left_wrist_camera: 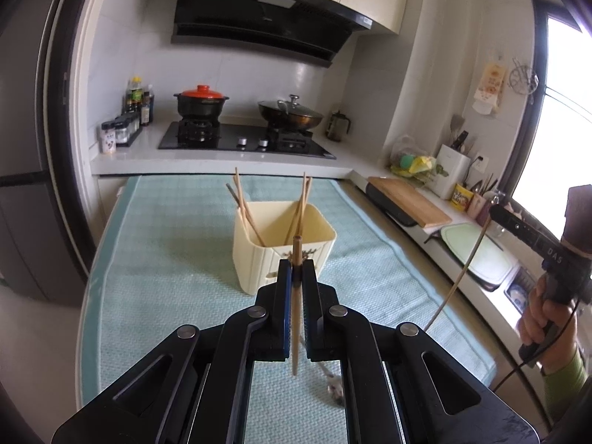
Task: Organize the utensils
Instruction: 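Lift both chopsticks and carry both tools over the cream holder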
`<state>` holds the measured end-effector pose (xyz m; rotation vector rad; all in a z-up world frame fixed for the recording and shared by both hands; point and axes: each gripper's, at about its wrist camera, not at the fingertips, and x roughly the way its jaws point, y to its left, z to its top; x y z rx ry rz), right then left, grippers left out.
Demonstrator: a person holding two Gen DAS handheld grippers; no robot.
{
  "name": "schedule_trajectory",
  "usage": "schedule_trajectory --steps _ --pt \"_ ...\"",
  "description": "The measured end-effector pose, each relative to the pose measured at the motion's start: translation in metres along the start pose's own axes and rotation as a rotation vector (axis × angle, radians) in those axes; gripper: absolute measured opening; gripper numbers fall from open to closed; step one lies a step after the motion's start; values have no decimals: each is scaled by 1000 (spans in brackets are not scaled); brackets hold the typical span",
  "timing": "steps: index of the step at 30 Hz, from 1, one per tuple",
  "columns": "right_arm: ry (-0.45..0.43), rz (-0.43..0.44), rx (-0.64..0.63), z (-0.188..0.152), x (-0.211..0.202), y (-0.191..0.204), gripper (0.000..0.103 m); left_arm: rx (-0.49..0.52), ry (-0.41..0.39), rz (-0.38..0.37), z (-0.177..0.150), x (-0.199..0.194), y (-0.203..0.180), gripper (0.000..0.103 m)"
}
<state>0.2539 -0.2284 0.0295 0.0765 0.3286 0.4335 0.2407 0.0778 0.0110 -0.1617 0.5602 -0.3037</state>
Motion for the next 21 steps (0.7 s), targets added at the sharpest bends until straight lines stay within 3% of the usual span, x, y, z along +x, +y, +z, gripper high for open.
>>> schedule_trajectory --steps 21 --pt "16 1 -14 1 14 2 6 -27 -27 -9 10 -3 10 3"
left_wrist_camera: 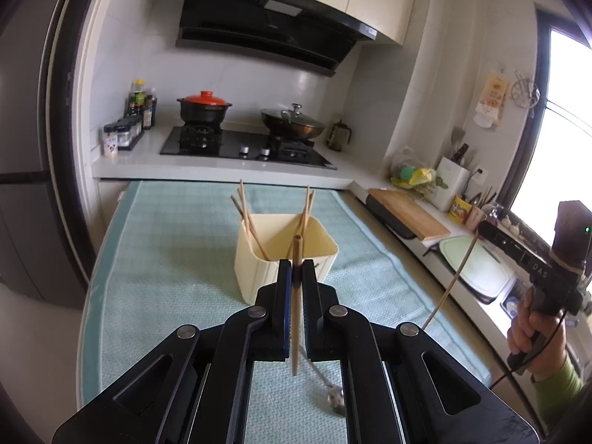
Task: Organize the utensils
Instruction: 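Lift both chopsticks and carry both tools over the cream holder, then lower both held chopsticks into the holder and open both tools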
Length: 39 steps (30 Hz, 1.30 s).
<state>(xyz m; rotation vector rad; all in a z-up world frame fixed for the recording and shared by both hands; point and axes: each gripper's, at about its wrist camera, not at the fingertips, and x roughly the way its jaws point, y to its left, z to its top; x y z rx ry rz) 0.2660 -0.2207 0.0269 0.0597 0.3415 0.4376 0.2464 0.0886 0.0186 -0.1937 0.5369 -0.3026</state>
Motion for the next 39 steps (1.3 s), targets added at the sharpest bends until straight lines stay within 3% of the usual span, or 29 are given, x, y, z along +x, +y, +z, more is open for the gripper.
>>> schedule_trajectory --steps 8,17,22,28,31,39 --pt "-10 5 -21 11 5 3 6 4 -19 -20 18 -1 -2 3" --pt "-84 4 -98 58 33 16 6 23 -113 -16 77 9 -3 3" --pt "-137 6 -121 89 68 19 6 40 -164 28 106 35 -4 3" --pt "-161 47 -118 99 129 16 6 23 -125 59 119 92 6 3" --pt "-115 69 -106 92 170 12 6 12 -81 77 116 125 13 3" --pt "157 108 -96 43 277 12 6 -29 90 114 87 205 34 3"
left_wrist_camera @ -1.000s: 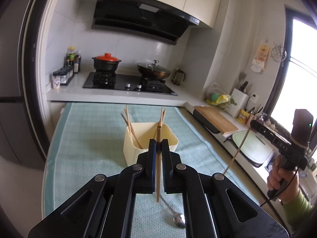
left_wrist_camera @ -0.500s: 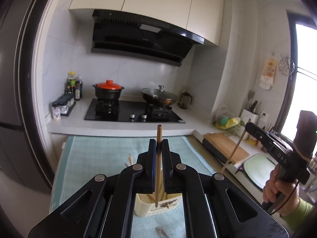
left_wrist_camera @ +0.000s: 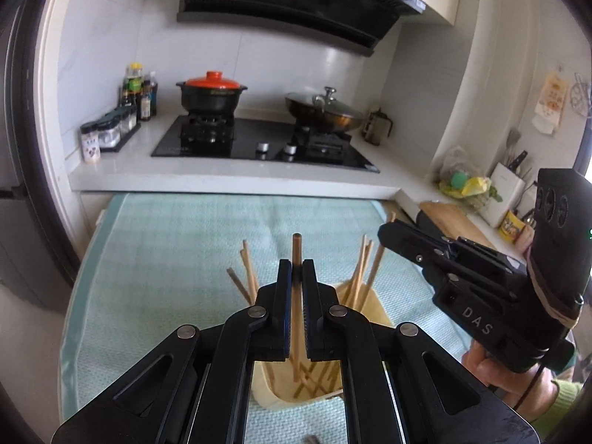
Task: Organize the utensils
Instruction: 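Lower both held chopsticks into the holder and open both tools, then move both open tools back toward the metal spoons on the towel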
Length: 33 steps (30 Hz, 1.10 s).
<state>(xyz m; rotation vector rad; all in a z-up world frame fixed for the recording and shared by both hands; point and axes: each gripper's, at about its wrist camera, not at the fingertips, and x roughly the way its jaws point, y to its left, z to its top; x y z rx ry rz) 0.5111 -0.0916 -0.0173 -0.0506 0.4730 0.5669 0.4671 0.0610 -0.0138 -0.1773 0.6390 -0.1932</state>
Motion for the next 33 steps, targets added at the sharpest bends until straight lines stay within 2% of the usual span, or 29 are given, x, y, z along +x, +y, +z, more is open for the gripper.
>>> schedule_trajectory --steps 5,6,7,8,9,10,11,14,16,18,20,25,29,33 --pt "83 26 35 -11 33 -2 8 0 46 19 -8 24 2 4" --pt "92 28 46 -11 37 -3 8 -1 44 26 -9 24 1 7" --pt "102 27 55 -9 40 -4 9 -4 43 31 -8 24 2 22" --pt "108 24 61 -7 41 -5 19 -11 41 36 -8 22 3 36" --pt "106 17 65 -4 40 -6 28 -20 27 41 -7 18 5 61" --pt "91 9 70 0 35 -7 48 -25 0 47 -7 11 7 73" --pt "60 -3 72 3 26 -7 60 -24 -22 54 -8 3 8 75" --pt "0 -41 52 12 -5 -6 61 -18 -25 69 -11 -16 13 79" --pt "-26 -47 43 12 -31 -5 61 -16 -18 78 -21 -33 17 85" --pt "-42 -52 27 3 -61 -1 62 -5 -11 97 -37 -51 20 93" --pt "-39 -63 2 -12 -90 3 65 21 13 122 -59 -70 23 95" --pt "10 -117 -96 -75 -160 17 66 63 106 167 -130 -111 28 95" --pt "73 -202 -132 -143 -199 29 67 71 141 183 -196 -133 19 98" --pt "149 -248 -19 -212 -220 34 67 17 199 171 -254 -133 7 98"
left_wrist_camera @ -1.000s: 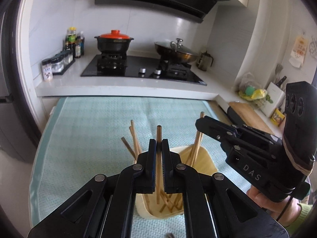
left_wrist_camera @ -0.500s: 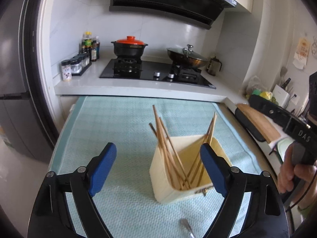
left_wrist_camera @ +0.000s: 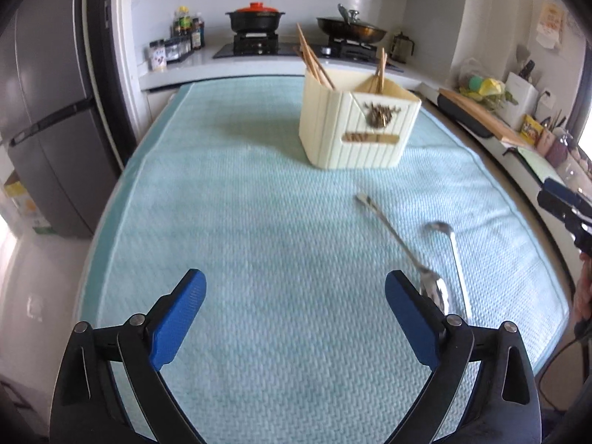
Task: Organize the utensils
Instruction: 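Move both open tools back toward the metal spoons on the towel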
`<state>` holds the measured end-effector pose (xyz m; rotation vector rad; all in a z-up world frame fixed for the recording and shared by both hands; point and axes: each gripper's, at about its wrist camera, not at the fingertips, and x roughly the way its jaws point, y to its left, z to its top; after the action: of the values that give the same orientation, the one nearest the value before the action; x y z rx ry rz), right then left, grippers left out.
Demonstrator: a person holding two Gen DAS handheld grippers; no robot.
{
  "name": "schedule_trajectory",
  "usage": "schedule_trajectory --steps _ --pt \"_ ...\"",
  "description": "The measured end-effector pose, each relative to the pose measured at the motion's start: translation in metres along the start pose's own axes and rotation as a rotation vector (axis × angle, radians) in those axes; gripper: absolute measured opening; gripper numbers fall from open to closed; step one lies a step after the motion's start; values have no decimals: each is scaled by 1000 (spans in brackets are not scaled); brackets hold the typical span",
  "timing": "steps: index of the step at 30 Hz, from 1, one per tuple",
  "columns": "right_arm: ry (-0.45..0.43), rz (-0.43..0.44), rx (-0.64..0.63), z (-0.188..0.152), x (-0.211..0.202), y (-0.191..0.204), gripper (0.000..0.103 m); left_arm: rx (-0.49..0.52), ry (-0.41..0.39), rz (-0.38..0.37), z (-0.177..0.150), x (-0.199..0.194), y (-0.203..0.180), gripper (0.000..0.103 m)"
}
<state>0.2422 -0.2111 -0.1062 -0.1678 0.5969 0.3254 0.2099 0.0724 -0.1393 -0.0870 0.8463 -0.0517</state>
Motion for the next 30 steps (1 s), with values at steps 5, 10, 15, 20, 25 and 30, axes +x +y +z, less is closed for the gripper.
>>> schedule_trajectory --steps 5,10,15,20,25,30 --pt "109 -64 115 -68 8 1 67 -44 46 23 -35 26 -8 98" --pt "172 -77 117 -97 15 0 67 -43 79 33 -47 46 -8 98" --pt "185 -85 148 -103 23 -5 67 -41 103 44 -51 57 -10 98" --pt "195 -84 149 -106 29 -4 67 -14 101 72 -55 59 -13 98" --pt "217 -65 187 -116 35 -7 67 7 110 86 -57 61 -16 101" --pt "225 -65 179 -117 39 -4 67 13 114 86 -57 62 -16 102"
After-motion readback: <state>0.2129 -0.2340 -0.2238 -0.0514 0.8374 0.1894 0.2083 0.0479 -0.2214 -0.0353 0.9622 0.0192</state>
